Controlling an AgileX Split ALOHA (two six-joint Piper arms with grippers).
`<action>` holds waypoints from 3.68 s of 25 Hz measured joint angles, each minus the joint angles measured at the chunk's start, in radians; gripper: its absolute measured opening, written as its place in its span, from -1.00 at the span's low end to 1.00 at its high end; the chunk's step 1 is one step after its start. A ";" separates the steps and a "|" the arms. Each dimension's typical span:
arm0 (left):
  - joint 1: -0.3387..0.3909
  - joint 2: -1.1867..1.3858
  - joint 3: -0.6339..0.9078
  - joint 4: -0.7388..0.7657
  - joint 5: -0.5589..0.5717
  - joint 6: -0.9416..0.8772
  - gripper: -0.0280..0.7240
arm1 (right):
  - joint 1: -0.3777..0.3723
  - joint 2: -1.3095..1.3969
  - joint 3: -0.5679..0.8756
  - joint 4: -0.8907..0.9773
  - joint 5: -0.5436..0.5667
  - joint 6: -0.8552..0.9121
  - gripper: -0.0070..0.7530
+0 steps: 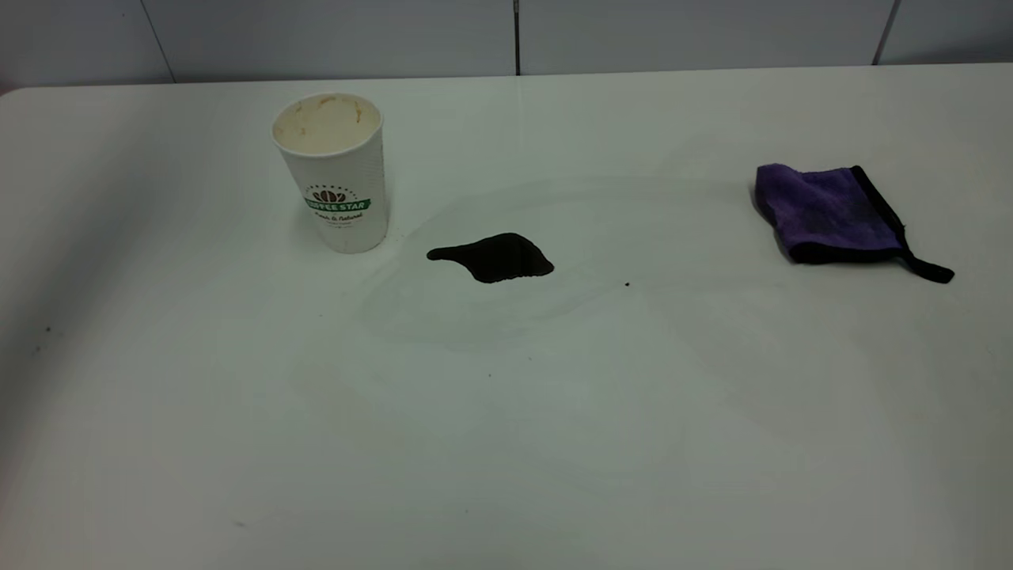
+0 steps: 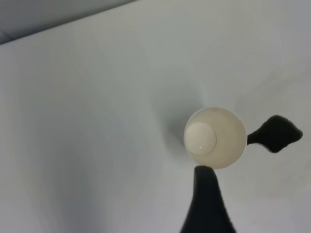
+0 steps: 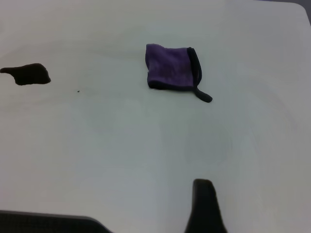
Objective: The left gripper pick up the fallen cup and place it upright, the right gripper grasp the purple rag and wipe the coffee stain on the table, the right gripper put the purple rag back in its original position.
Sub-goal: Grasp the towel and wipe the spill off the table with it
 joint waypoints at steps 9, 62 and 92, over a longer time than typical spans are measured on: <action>0.000 -0.312 0.279 0.000 0.000 -0.029 0.05 | 0.000 0.000 0.000 0.000 0.000 0.000 0.54; 0.167 -1.958 1.619 0.131 -0.045 -0.151 -0.28 | 0.000 0.000 0.000 0.000 0.001 0.000 0.54; 0.144 -1.958 1.631 0.176 -0.051 -0.176 -0.28 | 0.000 0.000 0.000 0.000 0.002 0.000 0.54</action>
